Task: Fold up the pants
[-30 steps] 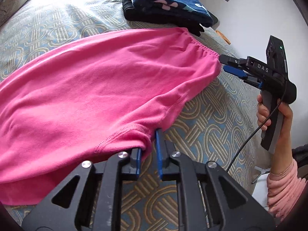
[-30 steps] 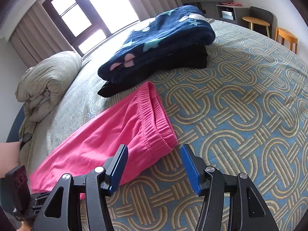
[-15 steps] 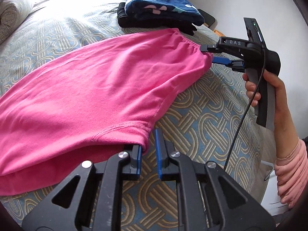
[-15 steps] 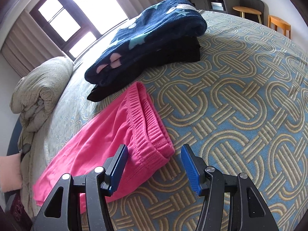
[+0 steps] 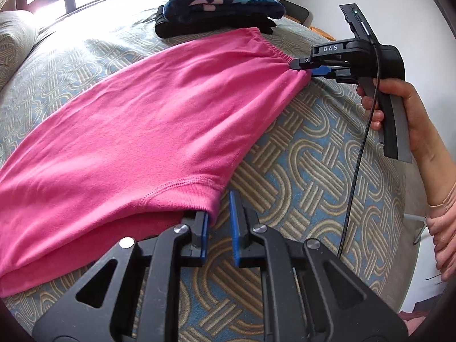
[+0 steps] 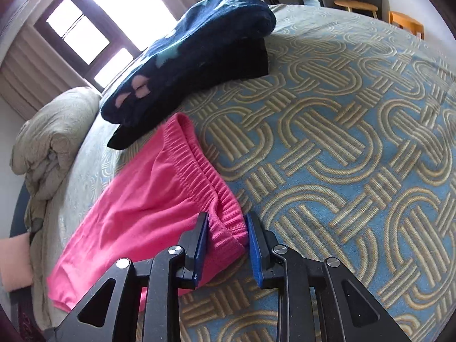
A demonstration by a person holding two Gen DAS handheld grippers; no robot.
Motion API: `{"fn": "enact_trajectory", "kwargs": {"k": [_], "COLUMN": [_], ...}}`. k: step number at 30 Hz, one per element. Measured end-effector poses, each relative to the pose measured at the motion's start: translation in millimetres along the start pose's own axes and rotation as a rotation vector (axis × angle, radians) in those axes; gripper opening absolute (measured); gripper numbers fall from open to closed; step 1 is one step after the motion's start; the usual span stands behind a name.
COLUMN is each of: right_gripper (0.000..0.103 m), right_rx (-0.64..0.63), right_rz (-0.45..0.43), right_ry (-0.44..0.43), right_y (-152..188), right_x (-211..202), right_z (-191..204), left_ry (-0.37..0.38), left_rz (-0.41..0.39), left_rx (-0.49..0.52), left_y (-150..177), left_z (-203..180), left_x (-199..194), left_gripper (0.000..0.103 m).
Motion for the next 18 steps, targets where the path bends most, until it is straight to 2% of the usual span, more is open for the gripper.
{"fn": "enact_trajectory", "kwargs": {"k": [1, 5, 10, 13, 18], "right_gripper": [0.029, 0.046, 0.047, 0.047, 0.047], "right_rx": [-0.029, -0.077, -0.109, -0.141, -0.156], "right_rz": [-0.001, -0.001, -0.065, -0.076, -0.06], "right_ry": [0.03, 0.13, 0.238, 0.227, 0.157], "right_y": [0, -6, -10, -10, -4], "right_x": [-2, -10, -35, -44, -49], "right_z": [4, 15, 21, 29, 48], "left_ry": [0.002, 0.004, 0.006, 0.011, 0.013], "left_rz": [-0.002, -0.007, -0.006, -0.001, -0.003], "left_rx": [-0.008, -0.011, -0.029, -0.055, -0.05], "left_y": [0, 0, 2, 1, 4], "left_z": [1, 3, 2, 3, 2], "left_x": [-1, -5, -5, -3, -13], "left_gripper": [0.013, 0.013, 0.015, 0.015, 0.019]}}
Point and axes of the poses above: each gripper's, at about its wrist camera, not at the fingertips, and x roughly the way its jaws point, z to its left, y to its underside, the point moved 3 cm from there along x, roughly the way its jaws point, and after that the axes turned 2 degrees about -z, right-handed, at the moved point
